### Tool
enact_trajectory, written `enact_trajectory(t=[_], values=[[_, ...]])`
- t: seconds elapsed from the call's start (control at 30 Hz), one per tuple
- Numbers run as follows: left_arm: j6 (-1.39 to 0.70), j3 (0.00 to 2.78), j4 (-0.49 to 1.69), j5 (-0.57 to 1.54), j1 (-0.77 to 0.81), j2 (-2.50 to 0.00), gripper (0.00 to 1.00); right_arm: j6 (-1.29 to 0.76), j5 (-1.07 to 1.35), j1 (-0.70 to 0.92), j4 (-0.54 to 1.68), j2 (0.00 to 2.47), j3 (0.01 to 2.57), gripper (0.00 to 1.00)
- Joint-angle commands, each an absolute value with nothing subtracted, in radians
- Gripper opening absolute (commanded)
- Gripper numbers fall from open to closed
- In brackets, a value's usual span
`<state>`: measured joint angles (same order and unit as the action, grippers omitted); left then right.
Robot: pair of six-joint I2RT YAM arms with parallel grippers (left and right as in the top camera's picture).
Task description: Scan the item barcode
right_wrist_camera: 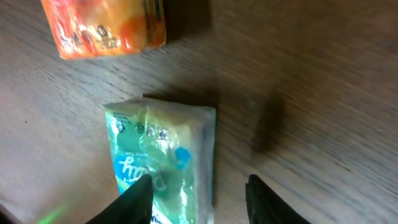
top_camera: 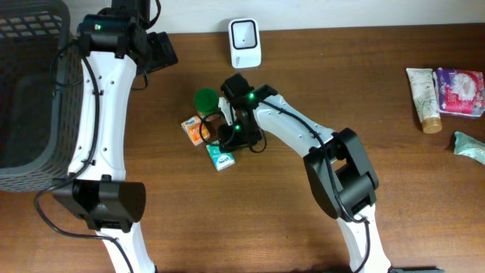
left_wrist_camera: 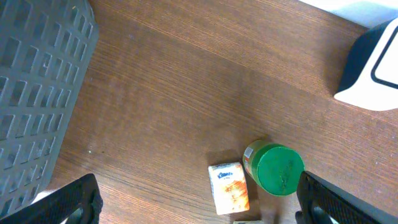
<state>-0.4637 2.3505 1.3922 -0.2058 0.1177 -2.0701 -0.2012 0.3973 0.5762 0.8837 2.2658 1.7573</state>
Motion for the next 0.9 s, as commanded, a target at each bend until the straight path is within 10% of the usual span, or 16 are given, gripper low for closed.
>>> enact_trajectory(t=[0.0, 0.2, 0.5, 0.87], values=[[-0.454, 2.349, 1.393, -0.205, 0.121, -2.077, 0.99, -0.191, 0.461, 0.583, 0.838, 2.250, 1.712, 0.43], [-0.454, 2.349, 1.393, -0.205, 0.121, -2.077, 0.99, -0.191, 0.494, 0.583, 0.830, 2.251, 1.692, 0.05], [-0.454, 2.349, 1.393, -0.205, 0.121, -2.077, 0.99, -0.105, 1.273, 0.332, 0.900, 2.248, 1.737, 0.04], [-0.454, 2.349, 1.393, -0.205, 0.121, -2.077, 0.99, 0.035, 1.552, 0.024, 0.721, 2.249, 1.739, 0.04]])
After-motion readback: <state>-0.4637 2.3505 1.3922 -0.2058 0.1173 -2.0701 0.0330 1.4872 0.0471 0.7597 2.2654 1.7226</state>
